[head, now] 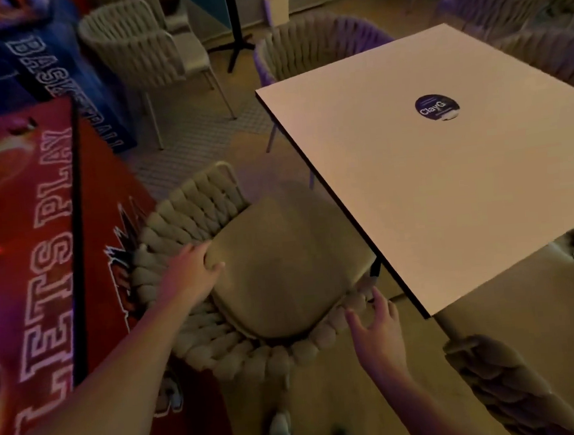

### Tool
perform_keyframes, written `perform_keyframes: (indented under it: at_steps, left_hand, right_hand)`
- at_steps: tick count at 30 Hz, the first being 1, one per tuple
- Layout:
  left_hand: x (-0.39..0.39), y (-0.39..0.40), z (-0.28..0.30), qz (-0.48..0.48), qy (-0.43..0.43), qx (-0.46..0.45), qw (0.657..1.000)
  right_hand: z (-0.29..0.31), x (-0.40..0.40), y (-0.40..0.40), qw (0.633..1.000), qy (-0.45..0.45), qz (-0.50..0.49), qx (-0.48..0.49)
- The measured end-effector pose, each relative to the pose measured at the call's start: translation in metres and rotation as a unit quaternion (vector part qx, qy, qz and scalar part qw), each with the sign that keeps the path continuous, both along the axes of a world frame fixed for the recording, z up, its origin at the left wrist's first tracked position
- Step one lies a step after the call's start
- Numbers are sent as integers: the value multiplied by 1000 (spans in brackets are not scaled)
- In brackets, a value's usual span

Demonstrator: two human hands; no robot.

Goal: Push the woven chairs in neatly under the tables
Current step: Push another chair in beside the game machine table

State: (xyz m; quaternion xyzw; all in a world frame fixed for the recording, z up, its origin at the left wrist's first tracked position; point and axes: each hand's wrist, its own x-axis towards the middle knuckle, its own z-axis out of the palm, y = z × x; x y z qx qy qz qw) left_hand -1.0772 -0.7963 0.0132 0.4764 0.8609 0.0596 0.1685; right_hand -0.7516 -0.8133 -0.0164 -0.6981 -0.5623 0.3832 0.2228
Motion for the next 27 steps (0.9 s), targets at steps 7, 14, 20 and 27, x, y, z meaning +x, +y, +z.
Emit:
perform_keyframes:
  at_steps: [7,14,20,27]
  left_hand:
    - [-85,92,-34,-54,70,-25,996]
    - [-139,151,-64,-91,112,-68,987]
    - [-162,193,-75,-112,110,-103,982]
    - [-186,226,-98,-95,102,-140,980]
  right_hand:
    - [-46,-45,45,995,-58,-82,-20]
    - [-82,-63,64,984,-101,-144,-40]
    - [-94,-59,65,978,-150,-138,-51]
    - [-105,-60,75,977,-158,-142,-39]
